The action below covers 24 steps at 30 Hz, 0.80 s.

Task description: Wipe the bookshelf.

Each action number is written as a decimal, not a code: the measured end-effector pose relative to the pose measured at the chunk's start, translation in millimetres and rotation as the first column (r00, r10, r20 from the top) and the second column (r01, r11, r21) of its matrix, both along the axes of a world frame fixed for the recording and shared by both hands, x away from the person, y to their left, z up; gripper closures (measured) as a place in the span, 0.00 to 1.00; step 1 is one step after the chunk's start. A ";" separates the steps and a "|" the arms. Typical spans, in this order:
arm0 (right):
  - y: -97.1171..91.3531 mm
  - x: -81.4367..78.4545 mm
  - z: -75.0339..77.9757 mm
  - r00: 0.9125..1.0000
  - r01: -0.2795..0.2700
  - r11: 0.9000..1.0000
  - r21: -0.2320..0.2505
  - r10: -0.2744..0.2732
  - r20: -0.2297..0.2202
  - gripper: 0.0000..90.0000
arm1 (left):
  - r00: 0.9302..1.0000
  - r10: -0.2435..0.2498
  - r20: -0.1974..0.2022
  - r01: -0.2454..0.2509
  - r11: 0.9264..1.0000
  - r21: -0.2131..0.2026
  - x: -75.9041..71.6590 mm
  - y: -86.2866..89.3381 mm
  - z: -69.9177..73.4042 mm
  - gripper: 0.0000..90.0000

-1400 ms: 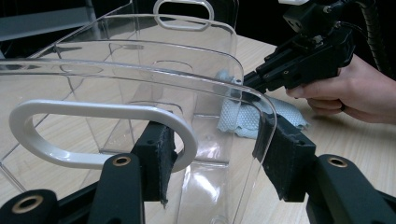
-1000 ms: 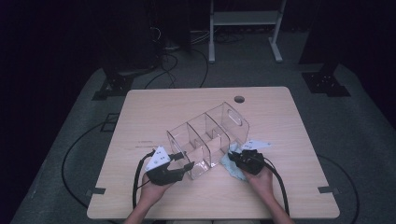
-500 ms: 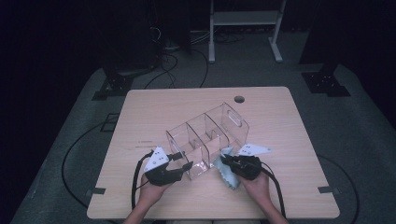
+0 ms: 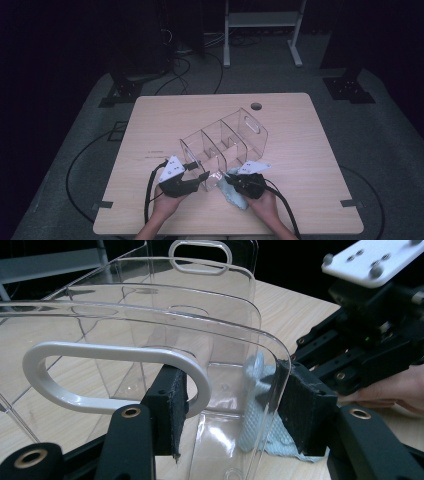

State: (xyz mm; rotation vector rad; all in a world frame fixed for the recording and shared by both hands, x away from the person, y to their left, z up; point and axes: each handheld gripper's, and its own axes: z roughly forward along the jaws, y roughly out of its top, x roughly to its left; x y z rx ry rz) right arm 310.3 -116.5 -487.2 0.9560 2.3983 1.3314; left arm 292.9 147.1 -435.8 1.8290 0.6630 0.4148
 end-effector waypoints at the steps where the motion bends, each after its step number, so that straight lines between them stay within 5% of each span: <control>1: -0.6 1.1 -0.8 1.000 0.001 1.000 0.004 -0.001 -0.008 0.92 | 1.000 0.000 0.000 0.000 1.000 -0.001 0.3 -0.2 0.0 0.53; 8: -4.7 -0.7 16.5 0.999 0.022 0.999 0.046 -0.024 0.042 0.92 | 1.000 0.005 -0.011 -0.005 1.000 -0.006 0.8 -1.0 0.5 0.53; 15: -5.1 3.5 -1.1 0.999 0.033 0.999 0.009 -0.033 -0.003 0.92 | 1.000 -0.010 -0.026 0.009 1.000 -0.023 0.0 2.2 0.8 0.51; 21: -7.1 -0.1 16.0 0.998 0.037 0.998 0.056 -0.039 0.042 0.92 | 1.000 -0.015 -0.022 0.015 1.000 -0.019 0.0 4.7 1.9 0.52; 24: -5.4 2.2 8.5 0.999 0.039 0.999 0.036 -0.040 0.016 0.92 | 1.000 -0.016 -0.021 0.016 1.000 -0.012 -0.3 4.7 2.2 0.53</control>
